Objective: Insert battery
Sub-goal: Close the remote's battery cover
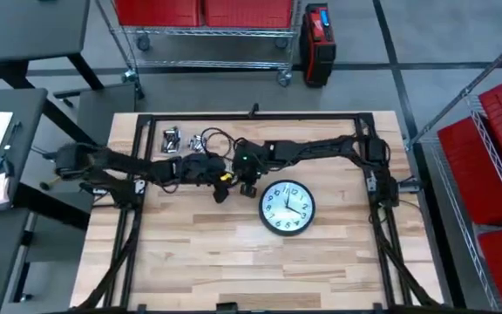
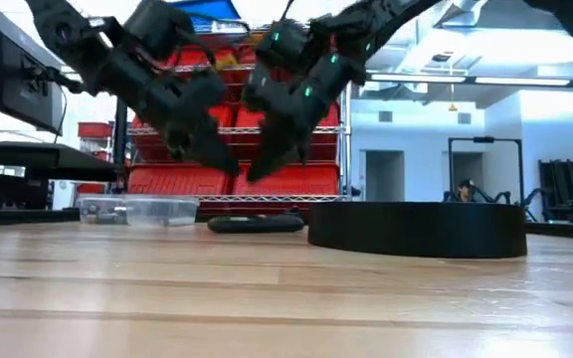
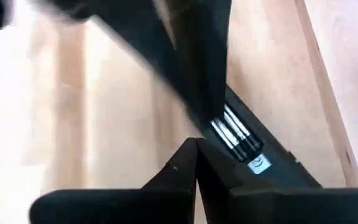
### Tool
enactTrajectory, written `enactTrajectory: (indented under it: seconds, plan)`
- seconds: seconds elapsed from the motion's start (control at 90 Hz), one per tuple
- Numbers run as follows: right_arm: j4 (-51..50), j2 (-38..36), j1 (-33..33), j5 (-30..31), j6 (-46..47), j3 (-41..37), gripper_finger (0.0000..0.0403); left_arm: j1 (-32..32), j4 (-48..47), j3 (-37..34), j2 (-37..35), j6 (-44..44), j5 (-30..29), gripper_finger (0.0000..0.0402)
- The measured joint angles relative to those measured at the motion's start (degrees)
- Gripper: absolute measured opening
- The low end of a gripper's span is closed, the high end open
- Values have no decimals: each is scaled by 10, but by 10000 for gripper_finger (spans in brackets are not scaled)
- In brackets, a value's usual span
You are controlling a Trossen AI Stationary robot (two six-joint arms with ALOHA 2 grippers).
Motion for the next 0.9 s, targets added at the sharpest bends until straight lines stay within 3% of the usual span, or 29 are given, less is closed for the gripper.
enactTrajectory:
  seconds: [0.2,0.411,0.522,0.744,0.9]
  plan:
    - [-53,-131,2,-11,9,1,0,0,-175,72,-138,8,0,0]
    - [-65,-262,7,-11,59,2,0,0,-232,124,-207,19,0,8]
    - [-96,-300,7,-11,103,2,1,-1,-292,145,-211,0,16,37]
    - [-182,-341,55,-11,120,2,58,-41,-343,173,-170,-60,185,136]
    - [-206,-358,122,12,120,2,124,-147,-463,250,-101,-29,177,169]
